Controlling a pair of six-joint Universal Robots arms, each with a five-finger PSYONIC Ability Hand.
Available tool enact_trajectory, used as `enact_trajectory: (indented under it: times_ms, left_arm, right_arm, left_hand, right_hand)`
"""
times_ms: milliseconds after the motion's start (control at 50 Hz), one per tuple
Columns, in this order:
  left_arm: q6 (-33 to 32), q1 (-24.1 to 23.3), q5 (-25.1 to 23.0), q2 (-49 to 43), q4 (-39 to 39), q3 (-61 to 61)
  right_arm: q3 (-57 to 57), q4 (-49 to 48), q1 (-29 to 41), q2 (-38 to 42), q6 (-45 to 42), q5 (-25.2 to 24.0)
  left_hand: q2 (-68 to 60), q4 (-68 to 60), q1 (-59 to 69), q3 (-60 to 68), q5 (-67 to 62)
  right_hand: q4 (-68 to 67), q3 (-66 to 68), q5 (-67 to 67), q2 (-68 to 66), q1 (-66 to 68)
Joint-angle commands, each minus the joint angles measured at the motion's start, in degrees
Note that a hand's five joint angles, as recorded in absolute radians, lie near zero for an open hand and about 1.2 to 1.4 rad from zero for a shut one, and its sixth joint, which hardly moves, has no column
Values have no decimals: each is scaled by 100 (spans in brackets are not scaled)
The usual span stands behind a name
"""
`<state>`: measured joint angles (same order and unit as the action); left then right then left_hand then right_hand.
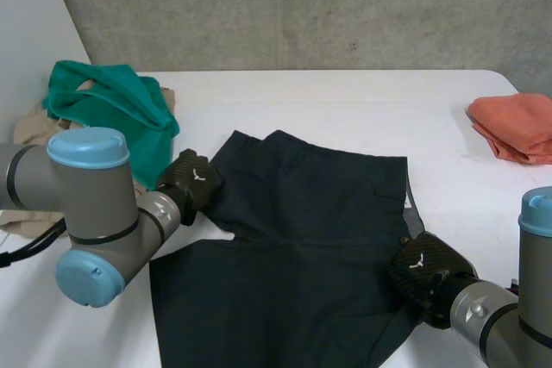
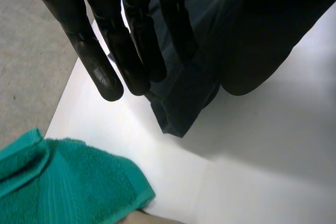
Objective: Fold the laundry.
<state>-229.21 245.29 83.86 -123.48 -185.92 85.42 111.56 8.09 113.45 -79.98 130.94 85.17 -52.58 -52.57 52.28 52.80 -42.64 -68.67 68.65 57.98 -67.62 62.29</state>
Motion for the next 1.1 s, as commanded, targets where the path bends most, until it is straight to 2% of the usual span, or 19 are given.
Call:
enact_trajectory:
  times_ms: [20, 100, 260, 280, 300, 320, 340, 360, 400, 480, 620, 700, 800, 880, 960, 1100]
  left_arm:
    - [386, 10, 490, 9, 64, -25]
    - [413, -8, 842, 9, 99, 1]
    - [439, -25, 860, 105, 240, 80]
    - [439, -25, 851, 123, 240, 80]
    - [439, -34, 851, 132, 240, 80]
    - [439, -34, 851, 158, 249, 80]
    - [448, -25, 851, 271, 249, 98]
    - [457, -25, 851, 359, 249, 107]
    - [483, -17, 860, 544, 249, 150]
    - [816, 1, 860, 1106, 257, 335]
    - [2134, -183, 877, 2301, 529, 976]
    - [2898, -534, 869, 2794, 1275, 1161]
    - [3926, -842, 860, 2918, 2346, 1345]
    - [4506, -1000, 868, 2927, 2822, 1530]
    - [4824, -1071, 878, 2927, 2903, 1723]
    - [4913, -1097, 842, 2804, 2991, 1996]
  right_arm:
    - [33, 0, -16, 0, 2, 0]
    - [33, -44, -25, -9, 2, 0]
    - [15, -79, -60, -9, 10, -9]
    - [-2, -79, -60, -9, 28, -9]
    - [-11, -79, -60, -9, 54, -18]
    - [-20, -79, -51, -9, 81, -18]
    - [-37, -79, -43, -17, 142, -52]
    - [-55, -71, -43, -17, 186, -70]
    - [-90, -62, -43, -26, 282, -114]
    - [-274, -35, -43, -26, 634, -272]
    - [-1091, 0, -165, 96, 1784, -650]
    - [-1540, 0, -210, 500, 2462, -791]
    - [-1988, -18, -201, 984, 2928, -747]
    - [-2050, -35, -210, 1063, 2937, -773]
    - [-1972, -70, -201, 1064, 2928, -773]
    - [-1813, -325, -236, 1090, 2937, -782]
  left_hand:
    - [-860, -860, 890, 838, -853]
    - [-2739, -2739, 2768, 2717, -2732]
    - [-2742, -2743, 2772, 2720, -2736]
    - [-2328, -2329, 2358, 2306, -2322]
    - [-1042, -1042, 1072, 1020, -1035]
    - [570, 569, -540, -592, 576]
    - [3034, 3033, -3004, -3056, 3040]
    - [3641, 3641, -3611, -3663, 3648]
    - [4050, 4050, -4020, -4072, 4057]
    - [3984, 3984, -3954, -4006, 3991]
    - [3682, 3682, -3652, -3704, 3689]
    - [2774, 2773, -2744, -2796, 2781]
    - [2756, 2755, -2726, -2778, 2762]
    - [2906, 2906, -2876, -2928, 2913]
    - [2958, 2957, -2928, -2980, 2964]
    - [2924, 2924, -2894, -2946, 2931]
  right_hand:
    - [-1133, 1135, 1202, -1238, 1771]
    - [-1133, 1135, 1202, -1238, 1771]
    - [-1133, 1135, 1202, -1238, 1771]
    - [-1133, 1135, 1202, -1238, 1771]
    - [-1133, 1135, 1202, -1238, 1771]
    - [-1133, 1135, 1202, -1238, 1771]
    - [-1133, 1135, 1202, -1238, 1771]
    - [-1133, 1135, 1202, -1238, 1771]
    - [-1133, 1135, 1202, -1238, 1771]
    - [-1133, 1135, 1202, -1238, 1771]
    - [-1133, 1135, 1202, -1238, 1771]
    - [-1133, 1135, 1202, -1238, 1771]
    - [-1133, 1135, 1202, -1238, 1771]
    - [-1133, 1135, 1202, -1238, 1771]
    - [-1133, 1135, 1202, -1238, 1771]
    - [-1133, 1135, 1202, -1238, 1771]
